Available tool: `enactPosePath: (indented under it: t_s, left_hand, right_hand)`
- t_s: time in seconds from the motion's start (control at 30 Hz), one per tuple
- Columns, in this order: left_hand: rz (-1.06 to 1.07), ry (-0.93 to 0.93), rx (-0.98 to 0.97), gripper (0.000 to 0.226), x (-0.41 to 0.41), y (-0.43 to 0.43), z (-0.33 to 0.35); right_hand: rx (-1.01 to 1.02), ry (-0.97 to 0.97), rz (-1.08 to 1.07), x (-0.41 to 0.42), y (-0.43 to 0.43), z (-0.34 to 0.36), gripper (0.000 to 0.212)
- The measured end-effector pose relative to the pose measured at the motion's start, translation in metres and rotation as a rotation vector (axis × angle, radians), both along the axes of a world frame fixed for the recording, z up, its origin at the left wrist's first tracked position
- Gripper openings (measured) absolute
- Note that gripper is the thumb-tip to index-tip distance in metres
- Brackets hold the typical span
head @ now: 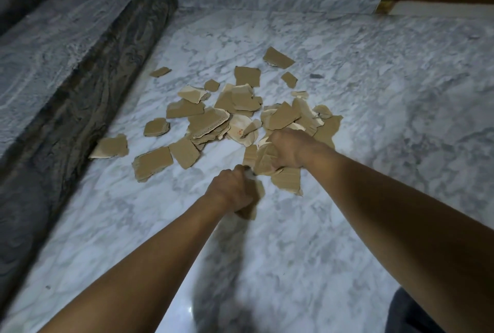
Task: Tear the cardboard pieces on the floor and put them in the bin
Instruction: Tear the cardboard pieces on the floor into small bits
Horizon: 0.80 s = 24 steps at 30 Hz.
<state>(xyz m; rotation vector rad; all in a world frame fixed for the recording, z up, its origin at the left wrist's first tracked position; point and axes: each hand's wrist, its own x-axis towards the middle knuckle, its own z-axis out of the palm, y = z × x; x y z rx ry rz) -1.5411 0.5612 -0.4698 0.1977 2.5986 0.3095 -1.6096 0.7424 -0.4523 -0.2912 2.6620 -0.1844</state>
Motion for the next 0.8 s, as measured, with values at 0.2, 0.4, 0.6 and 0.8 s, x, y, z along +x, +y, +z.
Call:
enactPosePath:
  t_s: [0.2,0.4,0.6,0.8]
  left_hand:
    - [-0.075,-0.036,-0.116,0.082,0.013,0.009,-0.007]
    - [0.059,-0.142,-0.123,0.089,0.015,0.012,-0.016]
    - [0.035,-0.16,-0.021,0.056,0.012,0.001,-0.018]
    - [0.084,-0.265,0.064,0.057,-0.002,-0.023,-0.003]
  right_hand:
    - [0.069,-0.087,0.051,-0.008,-0.002,0.014,0.061]
    - [0.21,-0.093,0.168,-0.006,-0.008,0.006,0.079]
    - [0.257,0.016,0.351,-0.009,-0.009,0.006,0.073]
    - [-0.068,0.047,0.237,0.003,-0.001,0.014,0.059]
